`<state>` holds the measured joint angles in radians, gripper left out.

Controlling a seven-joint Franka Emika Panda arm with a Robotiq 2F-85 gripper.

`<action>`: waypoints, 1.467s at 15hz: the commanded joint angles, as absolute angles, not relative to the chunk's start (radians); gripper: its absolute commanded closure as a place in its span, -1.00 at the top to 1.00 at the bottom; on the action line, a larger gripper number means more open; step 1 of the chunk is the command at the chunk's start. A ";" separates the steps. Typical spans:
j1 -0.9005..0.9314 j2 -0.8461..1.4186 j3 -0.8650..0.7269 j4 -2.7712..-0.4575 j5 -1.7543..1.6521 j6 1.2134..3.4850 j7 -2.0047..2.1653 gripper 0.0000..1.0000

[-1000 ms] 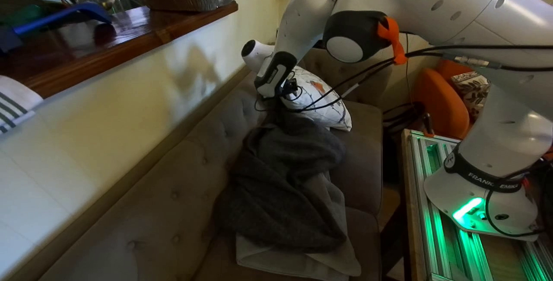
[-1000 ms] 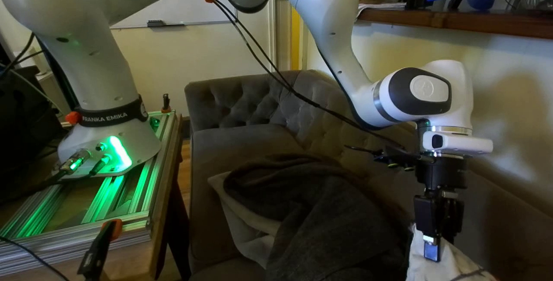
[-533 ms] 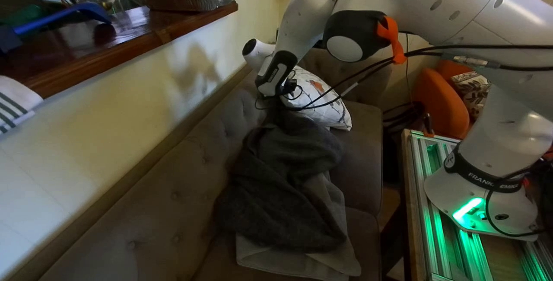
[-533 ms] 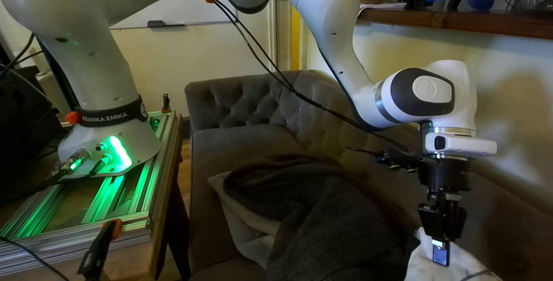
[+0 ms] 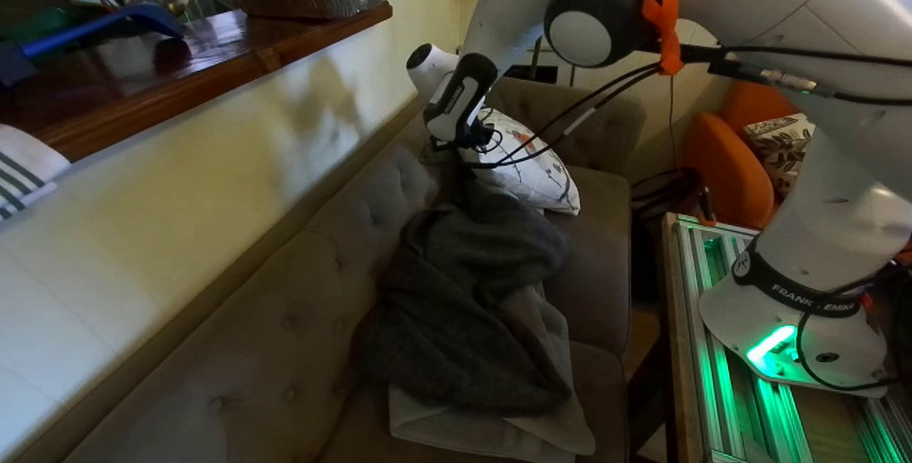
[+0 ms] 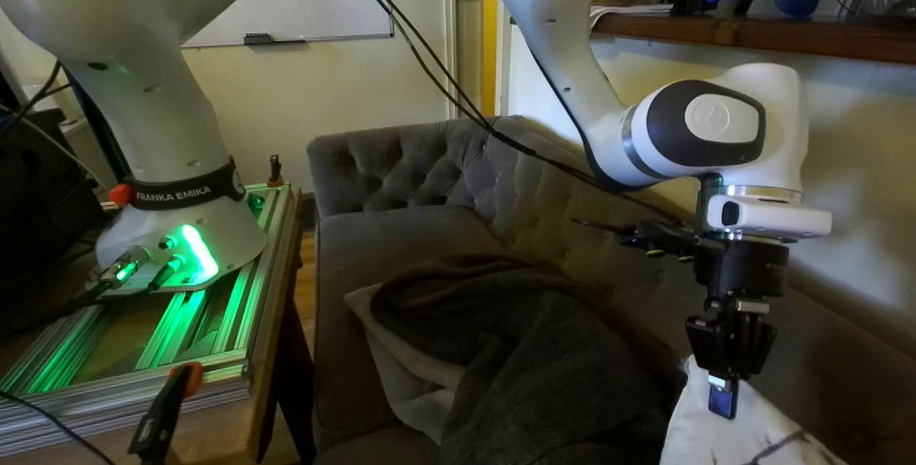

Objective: Move the white pillow to the left

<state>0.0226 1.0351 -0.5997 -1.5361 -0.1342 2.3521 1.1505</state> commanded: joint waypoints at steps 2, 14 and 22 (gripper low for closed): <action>0.068 0.765 -0.584 -1.796 -0.095 2.406 1.138 -0.97; 0.289 0.253 -0.785 -2.218 -0.302 2.562 1.348 -0.97; 0.515 -0.043 -0.859 -2.298 -0.745 2.499 1.603 -0.97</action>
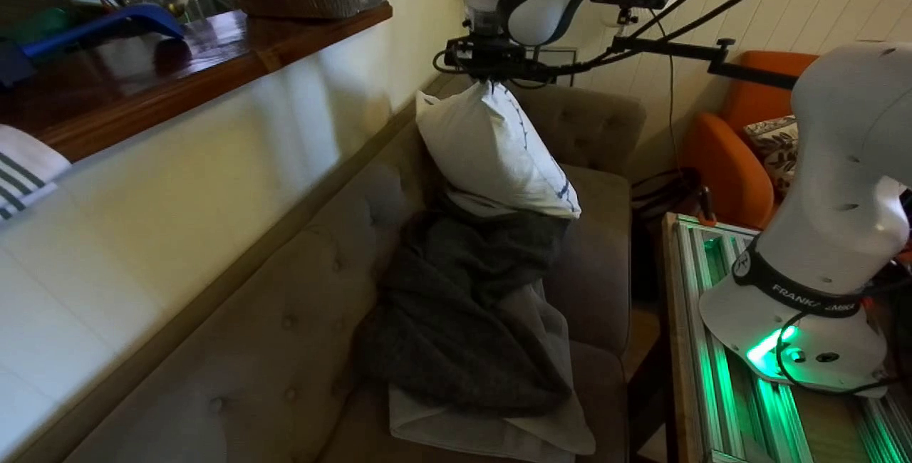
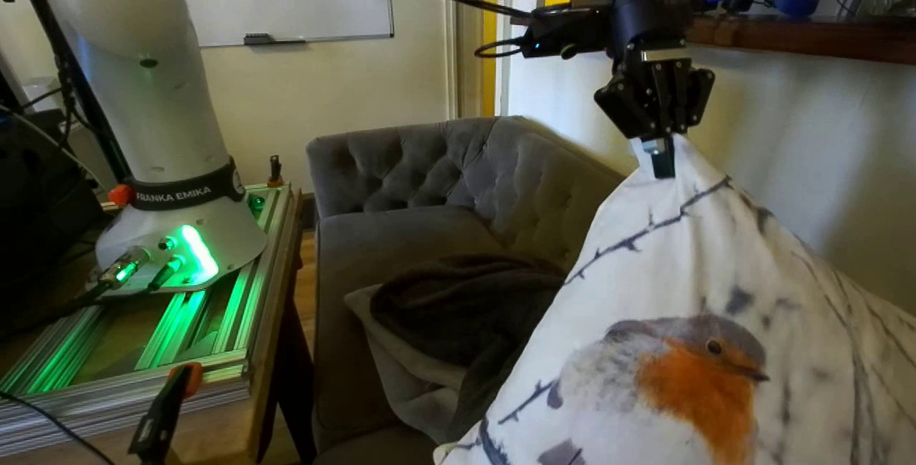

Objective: Move the white pillow to the left

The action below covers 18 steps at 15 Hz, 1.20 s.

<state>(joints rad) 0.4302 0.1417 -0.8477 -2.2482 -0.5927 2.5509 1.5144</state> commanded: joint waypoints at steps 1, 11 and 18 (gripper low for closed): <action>0.376 -0.092 -0.684 -2.299 -0.801 2.470 1.635 -0.97; 0.144 0.069 -0.108 -2.267 -0.593 2.506 1.503 -0.97; 0.144 0.218 -0.014 -2.187 -0.538 2.513 1.317 -0.97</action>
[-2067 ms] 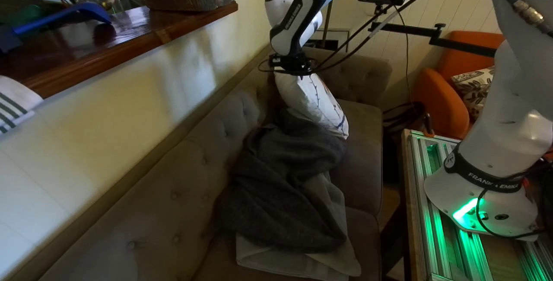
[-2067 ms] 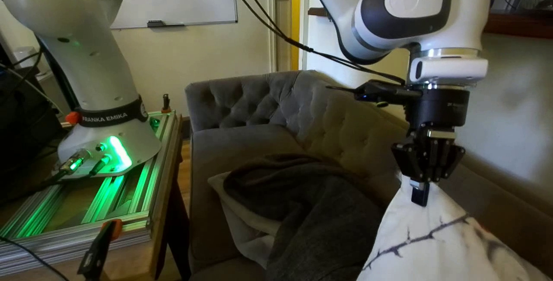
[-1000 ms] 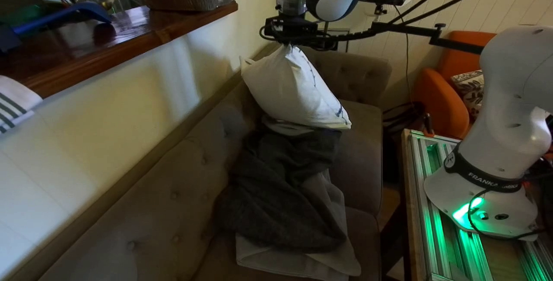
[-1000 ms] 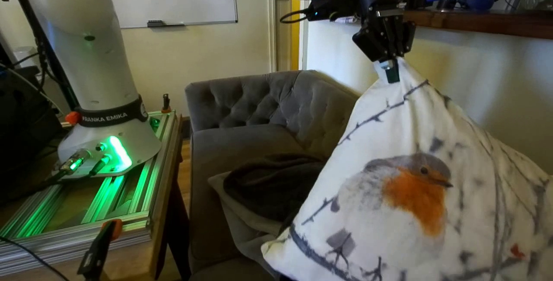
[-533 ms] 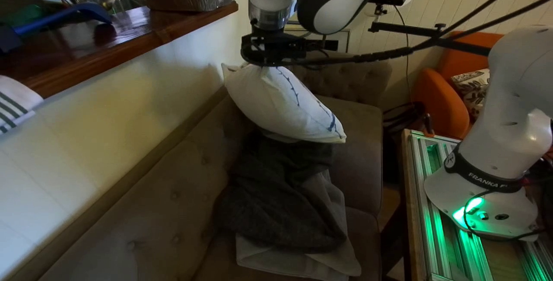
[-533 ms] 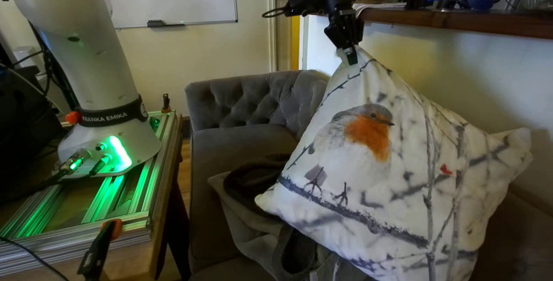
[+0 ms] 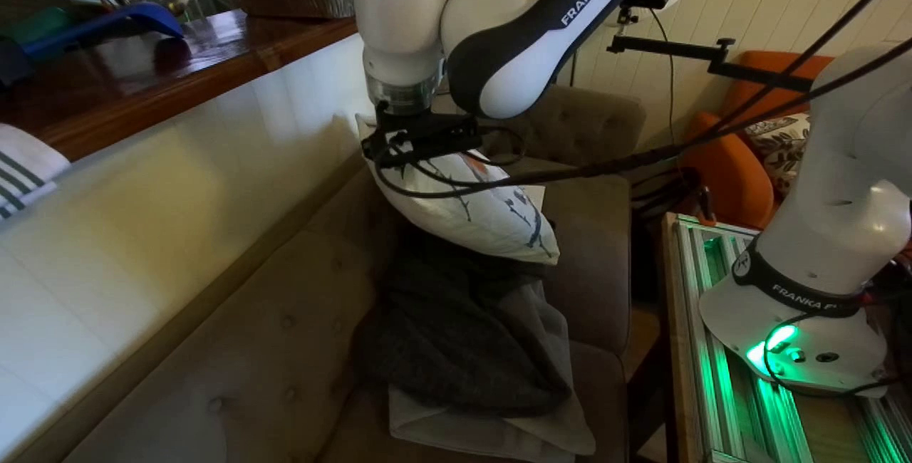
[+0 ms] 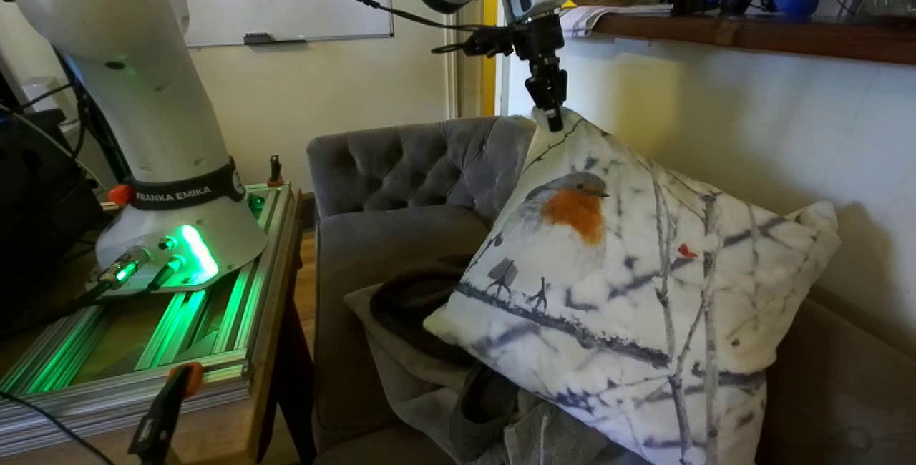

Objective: Move the white pillow to the left

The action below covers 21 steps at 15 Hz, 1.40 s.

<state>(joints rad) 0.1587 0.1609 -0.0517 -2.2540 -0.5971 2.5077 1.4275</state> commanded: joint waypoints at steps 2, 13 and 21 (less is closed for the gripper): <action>0.134 0.244 0.001 -2.172 -0.453 2.514 1.209 -0.97; 0.175 0.237 0.076 -2.141 -0.192 2.499 0.767 -0.97; 0.198 0.271 0.057 -2.142 -0.224 2.506 0.739 -0.88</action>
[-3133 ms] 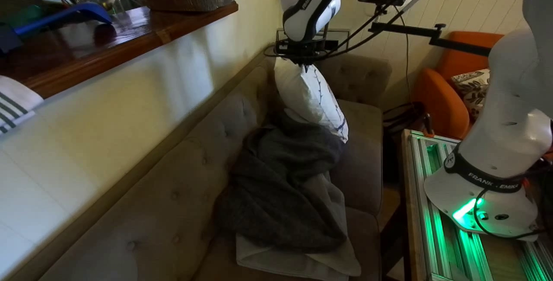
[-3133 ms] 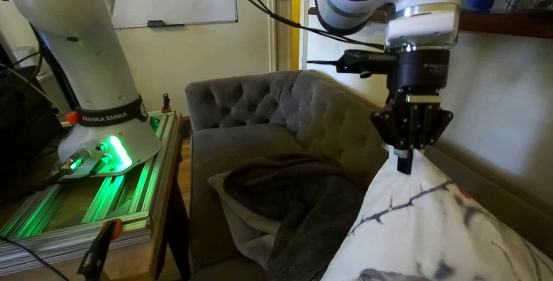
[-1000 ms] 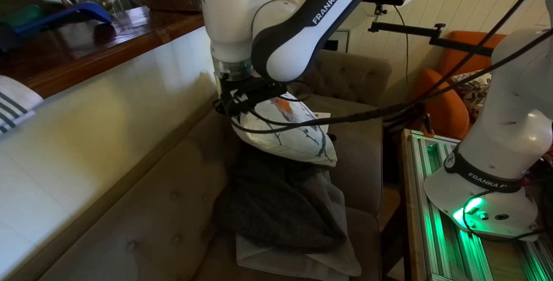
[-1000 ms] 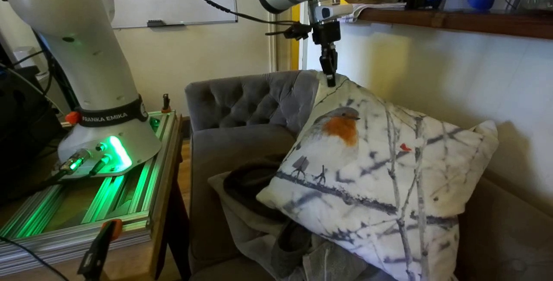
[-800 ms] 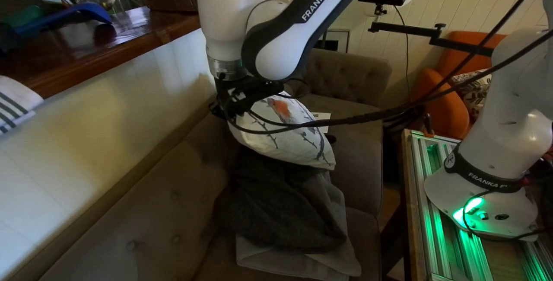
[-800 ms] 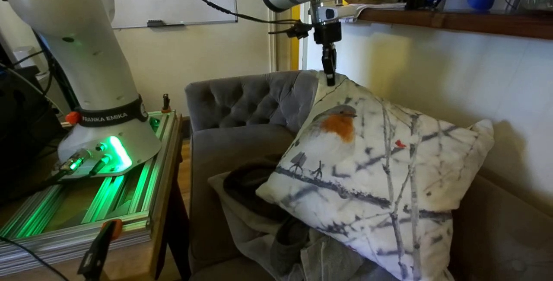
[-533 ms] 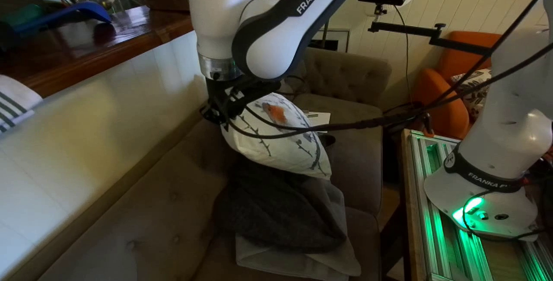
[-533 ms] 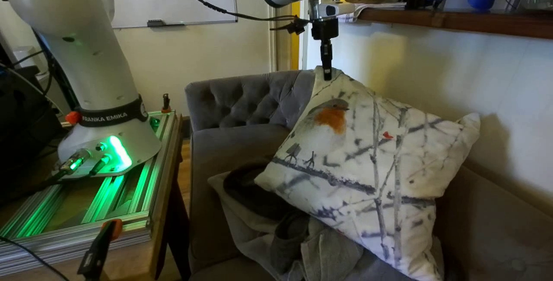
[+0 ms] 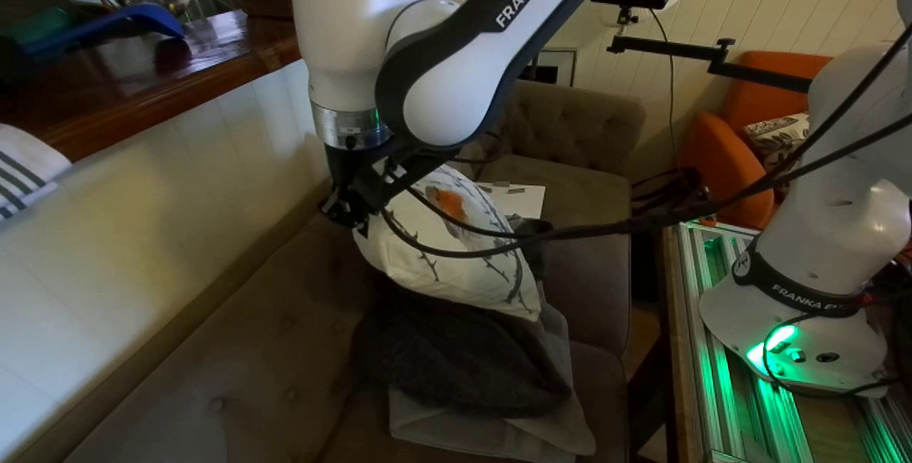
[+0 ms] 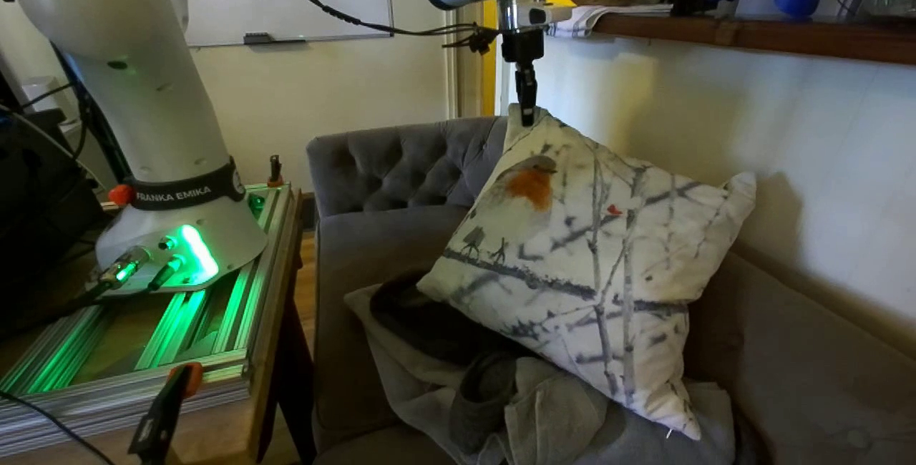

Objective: Move the white pillow to the left

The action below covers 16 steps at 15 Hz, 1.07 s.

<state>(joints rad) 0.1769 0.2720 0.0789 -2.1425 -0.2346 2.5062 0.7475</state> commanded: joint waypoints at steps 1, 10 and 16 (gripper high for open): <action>0.198 0.271 0.057 -2.142 -0.224 2.506 0.738 -0.88; 0.259 0.322 0.173 -2.038 -0.130 2.551 0.528 -0.97; 0.278 0.410 0.286 -1.931 0.039 2.544 0.258 -0.97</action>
<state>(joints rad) 0.2757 0.3516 0.2312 -2.0182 -0.0678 2.5445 0.4063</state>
